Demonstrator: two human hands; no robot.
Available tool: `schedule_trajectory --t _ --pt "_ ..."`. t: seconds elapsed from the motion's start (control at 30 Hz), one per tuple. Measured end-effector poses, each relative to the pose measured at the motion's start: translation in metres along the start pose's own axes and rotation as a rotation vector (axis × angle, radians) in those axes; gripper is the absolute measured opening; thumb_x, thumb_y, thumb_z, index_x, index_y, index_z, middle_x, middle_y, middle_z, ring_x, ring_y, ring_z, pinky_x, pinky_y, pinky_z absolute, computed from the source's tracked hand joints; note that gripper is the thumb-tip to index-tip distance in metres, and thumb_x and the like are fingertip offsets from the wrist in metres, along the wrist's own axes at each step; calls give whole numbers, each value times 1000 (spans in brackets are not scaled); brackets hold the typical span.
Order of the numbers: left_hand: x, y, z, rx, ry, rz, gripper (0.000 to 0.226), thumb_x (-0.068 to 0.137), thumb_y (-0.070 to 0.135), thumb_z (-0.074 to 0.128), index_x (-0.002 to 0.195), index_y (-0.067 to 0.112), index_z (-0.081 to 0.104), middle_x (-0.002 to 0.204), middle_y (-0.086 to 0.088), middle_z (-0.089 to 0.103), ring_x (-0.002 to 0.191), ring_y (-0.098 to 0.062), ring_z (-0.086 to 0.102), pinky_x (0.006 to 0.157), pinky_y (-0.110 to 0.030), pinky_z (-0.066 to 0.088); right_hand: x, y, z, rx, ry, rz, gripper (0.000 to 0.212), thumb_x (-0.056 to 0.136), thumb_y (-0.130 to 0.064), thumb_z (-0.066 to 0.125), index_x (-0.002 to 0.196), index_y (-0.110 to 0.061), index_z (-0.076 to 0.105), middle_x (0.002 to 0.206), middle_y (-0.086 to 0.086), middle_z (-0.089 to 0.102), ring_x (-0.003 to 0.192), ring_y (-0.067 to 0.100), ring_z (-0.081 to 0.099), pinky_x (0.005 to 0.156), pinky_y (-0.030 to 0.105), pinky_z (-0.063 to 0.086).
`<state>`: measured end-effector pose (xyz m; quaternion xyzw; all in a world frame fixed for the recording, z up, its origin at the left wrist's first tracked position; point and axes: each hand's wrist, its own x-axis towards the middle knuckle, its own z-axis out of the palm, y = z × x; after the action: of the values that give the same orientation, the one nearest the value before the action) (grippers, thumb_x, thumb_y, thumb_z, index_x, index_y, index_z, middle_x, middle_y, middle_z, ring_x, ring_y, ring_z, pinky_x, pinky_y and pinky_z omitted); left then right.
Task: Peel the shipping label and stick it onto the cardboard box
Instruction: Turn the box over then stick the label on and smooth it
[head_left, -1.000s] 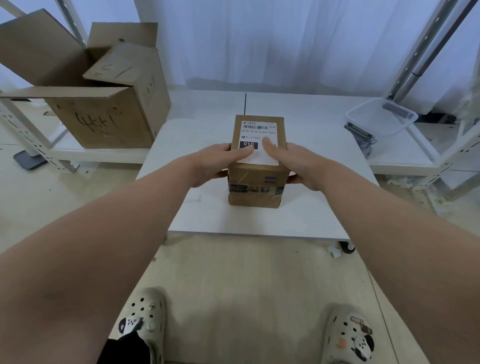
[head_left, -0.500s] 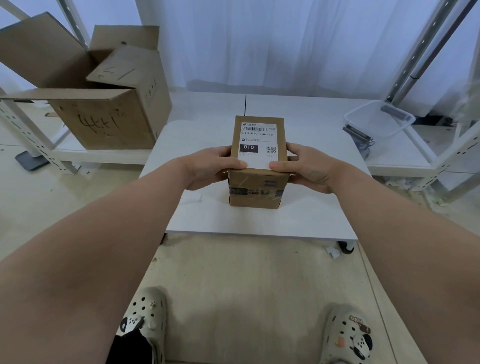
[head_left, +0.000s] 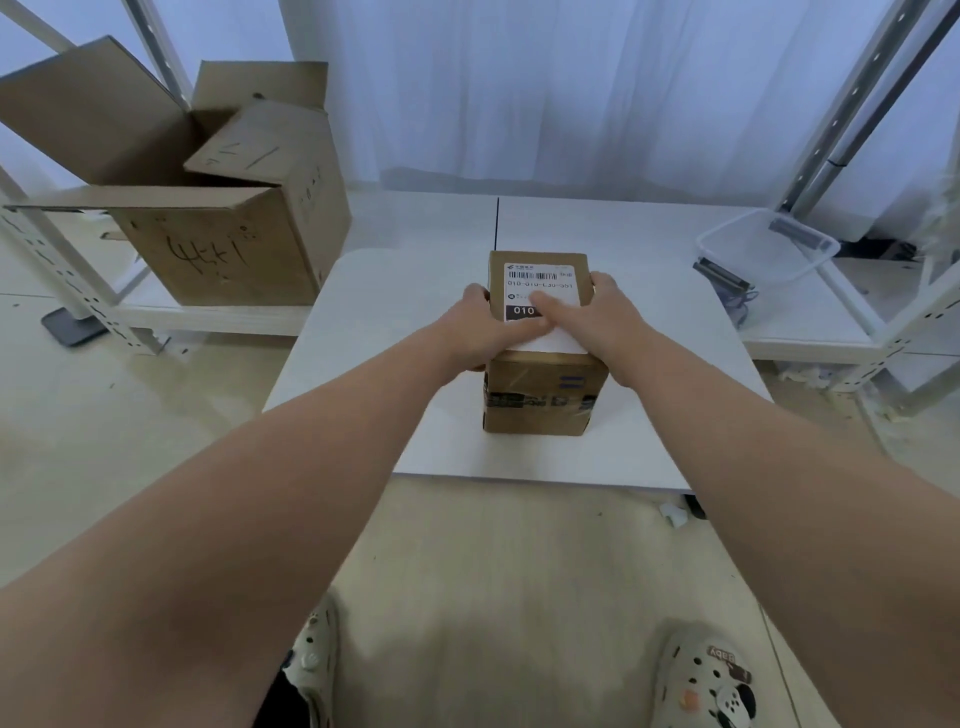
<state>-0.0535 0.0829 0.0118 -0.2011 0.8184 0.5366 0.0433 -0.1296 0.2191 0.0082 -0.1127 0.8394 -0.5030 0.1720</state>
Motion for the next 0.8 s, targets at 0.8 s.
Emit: schedule_trajectory --t 0.8 --pt "35 2 -18 -82 33 129 48 92 19 60 137 16 43 123 -5 65 95 -15 67 67 -13 54 35 -7 -13 -118 30 -89 38 91 -20 59 127 -11 52 126 11 60 109 30 61 93 45 53"
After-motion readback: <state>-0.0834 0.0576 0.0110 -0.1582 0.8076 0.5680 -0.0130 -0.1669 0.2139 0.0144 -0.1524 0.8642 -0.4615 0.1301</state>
